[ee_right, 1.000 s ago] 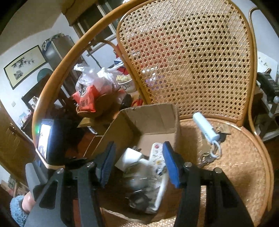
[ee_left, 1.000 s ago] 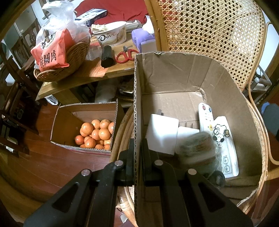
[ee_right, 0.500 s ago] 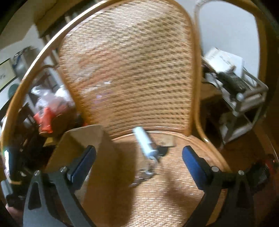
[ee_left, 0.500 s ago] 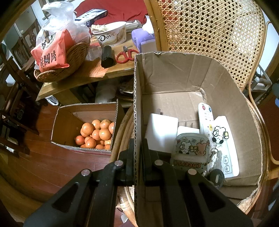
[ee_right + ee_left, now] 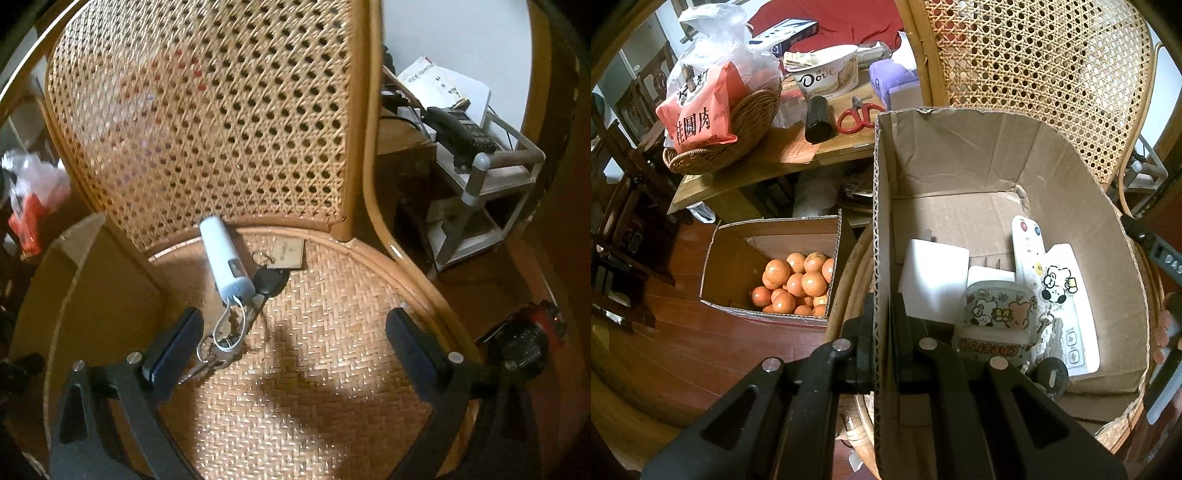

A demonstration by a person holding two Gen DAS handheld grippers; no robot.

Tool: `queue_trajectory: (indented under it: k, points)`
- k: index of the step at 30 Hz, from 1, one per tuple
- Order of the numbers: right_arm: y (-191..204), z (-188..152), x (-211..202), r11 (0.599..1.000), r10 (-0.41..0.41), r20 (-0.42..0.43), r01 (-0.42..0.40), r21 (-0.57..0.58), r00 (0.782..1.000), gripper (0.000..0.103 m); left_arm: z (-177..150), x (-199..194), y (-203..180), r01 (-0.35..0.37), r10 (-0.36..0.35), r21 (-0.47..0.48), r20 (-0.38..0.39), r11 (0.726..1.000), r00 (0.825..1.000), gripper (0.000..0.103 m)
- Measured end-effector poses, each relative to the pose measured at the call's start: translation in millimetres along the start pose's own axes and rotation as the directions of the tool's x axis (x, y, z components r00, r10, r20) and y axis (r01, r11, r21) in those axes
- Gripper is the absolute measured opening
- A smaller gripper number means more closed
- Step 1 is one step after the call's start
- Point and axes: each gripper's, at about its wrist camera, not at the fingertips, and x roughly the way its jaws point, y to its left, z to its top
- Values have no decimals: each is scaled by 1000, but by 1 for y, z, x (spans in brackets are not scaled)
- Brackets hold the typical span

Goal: Organize rigid objects
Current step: 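Move the right tool to the black car key and grasp it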

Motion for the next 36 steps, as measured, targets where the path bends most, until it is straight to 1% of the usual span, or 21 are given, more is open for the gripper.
queue_trajectory:
  k: [5,8,17,22,26,27,29,31,32,33,34,35,36]
  points:
    - [16,-8,11,997,-33,-22,32,-67,999,103,0,1,0,-2,2,2,-1,1000,1000,6]
    - [26,-11,17,992,-72,-31,68,-104,997,103,0,1,0,-1,1,2,-1,1000,1000,6]
    - [45,-14,29,988,-72,-53,64,-138,996,103,0,3,0,0,0,11,-11,1000,1000,6]
    - [51,-17,38,985,-79,-80,66,-160,994,103,0,4,0,3,-3,11,-13,1000,1000,6]
    - [54,-19,42,977,-116,-87,98,-192,989,103,0,5,0,4,-4,12,-11,1000,1000,6]
    - [54,-20,43,974,-131,-100,109,-200,986,103,0,5,0,5,-5,13,-9,1000,1000,5]
    - [54,-19,41,974,-135,-102,113,-195,986,98,-1,4,0,9,-9,6,-6,1000,1000,5]
    - [55,-19,36,973,-134,-98,113,-200,986,78,-1,4,-1,10,-10,7,-5,1000,1000,5]
    - [56,-19,35,973,-127,-100,104,-205,987,73,-1,4,-1,10,-10,8,-4,1000,1000,5]
    - [56,-19,33,974,-106,-104,82,-209,989,65,-1,4,-1,10,-10,8,-4,1000,1000,5]
    - [57,-20,32,975,-89,-103,65,-210,991,58,-1,4,-1,10,-10,7,-4,1000,1000,5]
    - [57,-21,31,974,-85,-98,62,-218,992,55,-1,4,-1,9,-9,6,-4,1000,1000,5]
    - [58,-22,29,971,-83,-95,60,-230,992,45,-1,4,-1,9,-9,7,-5,1000,1000,5]
